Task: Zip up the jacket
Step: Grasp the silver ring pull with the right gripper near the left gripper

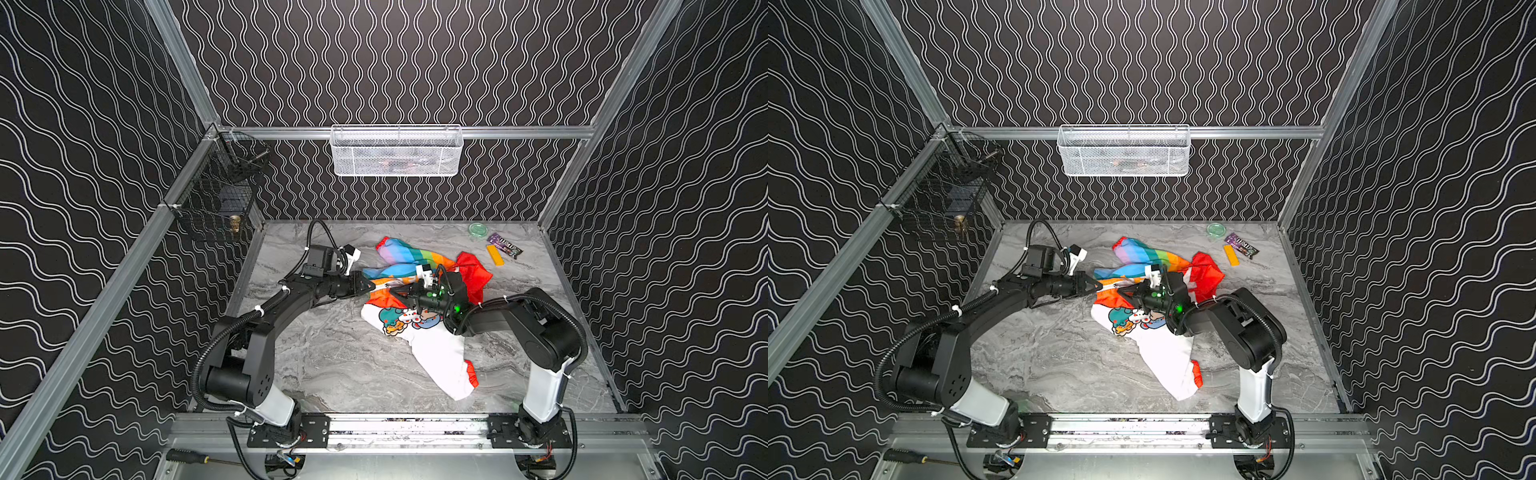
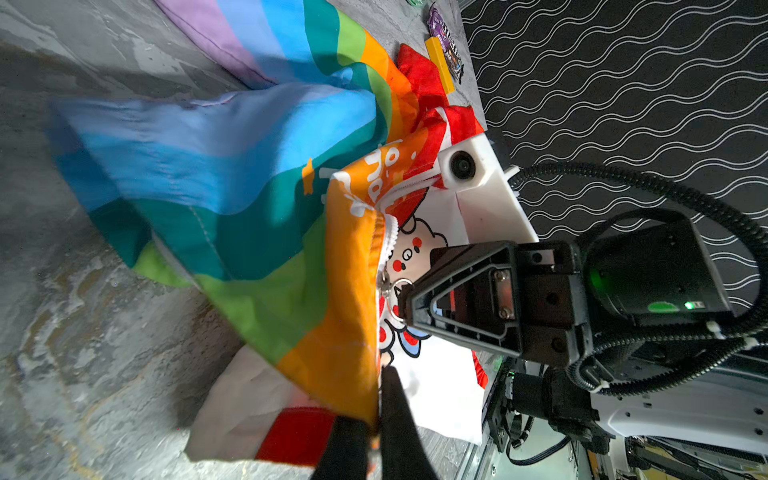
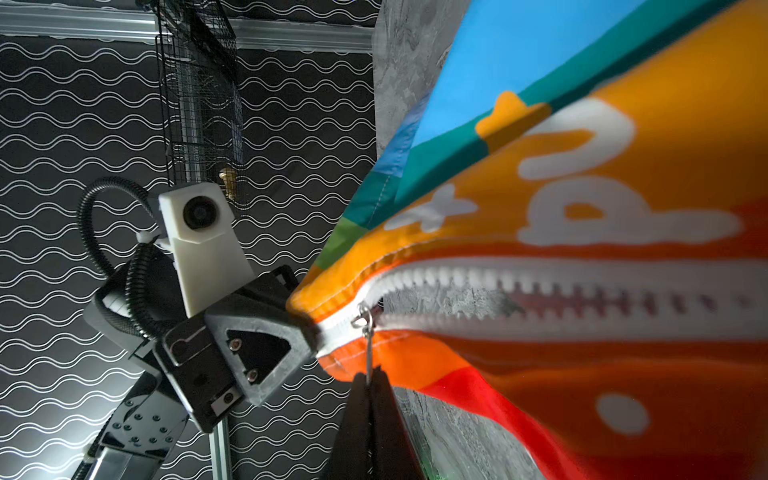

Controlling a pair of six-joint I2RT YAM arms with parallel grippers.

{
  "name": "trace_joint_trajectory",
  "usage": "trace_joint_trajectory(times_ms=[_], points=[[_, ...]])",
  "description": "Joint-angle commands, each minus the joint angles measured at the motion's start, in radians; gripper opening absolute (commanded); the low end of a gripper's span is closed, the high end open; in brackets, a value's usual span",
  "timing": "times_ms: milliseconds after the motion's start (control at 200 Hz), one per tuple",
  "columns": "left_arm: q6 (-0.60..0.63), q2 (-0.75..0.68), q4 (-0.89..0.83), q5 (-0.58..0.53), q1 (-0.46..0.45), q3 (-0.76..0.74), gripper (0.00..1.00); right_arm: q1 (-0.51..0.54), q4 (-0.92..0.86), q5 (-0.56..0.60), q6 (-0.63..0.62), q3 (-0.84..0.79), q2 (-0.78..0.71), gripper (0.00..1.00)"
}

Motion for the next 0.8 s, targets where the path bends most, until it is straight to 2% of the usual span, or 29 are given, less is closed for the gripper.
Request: trace_joint_trajectory(times_ms=[0, 380, 580, 796], points=[[0.024, -0.013, 0.004, 0.007, 0.001, 0.005, 0.00, -0.005, -0.043, 0.010, -0.048, 0.004, -0.041, 0.00], [0.014, -0.024, 0.022, -0.002, 0.001, -0.011, 0.00, -0.014, -0.340, 0.033, -0.199, 0.084, -0.085, 0.00], [0.013, -0.031, 0.025, -0.012, 0.001, -0.016, 0.00, -0.014, -0.552, 0.088, -0.302, 0.146, -0.111, 0.00], [0.001, -0.039, 0.034, -0.020, 0.001, -0.020, 0.00, -0.014, -0.688, 0.146, -0.377, 0.181, -0.142, 0.00]])
